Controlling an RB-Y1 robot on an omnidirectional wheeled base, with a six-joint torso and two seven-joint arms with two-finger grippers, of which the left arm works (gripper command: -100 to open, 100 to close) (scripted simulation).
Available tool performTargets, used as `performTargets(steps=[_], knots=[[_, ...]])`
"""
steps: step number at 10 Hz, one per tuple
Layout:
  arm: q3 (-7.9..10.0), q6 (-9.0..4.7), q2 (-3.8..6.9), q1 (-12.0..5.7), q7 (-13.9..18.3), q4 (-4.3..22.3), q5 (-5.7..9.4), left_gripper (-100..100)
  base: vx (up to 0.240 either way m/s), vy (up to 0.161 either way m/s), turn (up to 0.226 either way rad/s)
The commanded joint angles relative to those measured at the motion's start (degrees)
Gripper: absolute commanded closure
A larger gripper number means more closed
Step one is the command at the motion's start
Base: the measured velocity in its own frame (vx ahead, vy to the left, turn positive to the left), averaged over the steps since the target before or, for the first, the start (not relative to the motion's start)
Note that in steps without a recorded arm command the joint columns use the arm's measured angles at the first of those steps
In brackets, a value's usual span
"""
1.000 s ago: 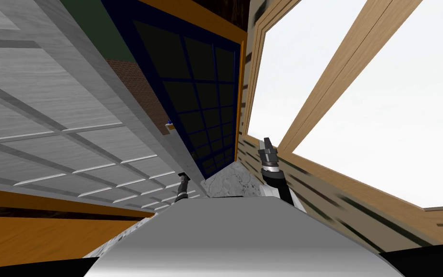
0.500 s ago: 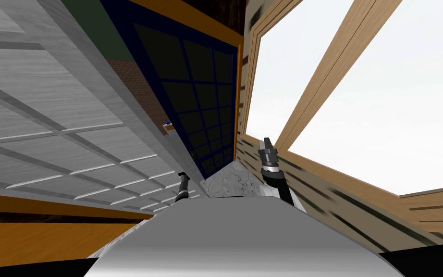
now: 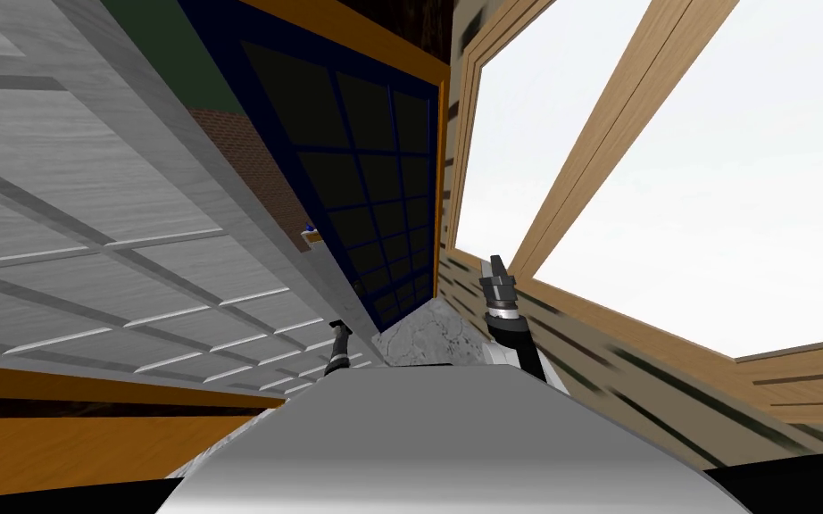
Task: Pull the door open
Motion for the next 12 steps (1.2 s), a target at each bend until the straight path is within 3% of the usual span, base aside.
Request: performTargets(steps=[1, 7, 12], knots=[[0.95, -0.78, 1.58, -0.34, 2.0, 1.5, 1.09, 100, -0.054, 0.029, -0.029], [-1.94, -1.02, 2.57, -0.73, 11.2, 1.5, 3.98, 100, -0.046, 0.018, -0.051], [-3.47, -1.14, 3.09, -0.93, 16.3, 1.5, 5.52, 100, -0.034, 0.013, -0.041]])
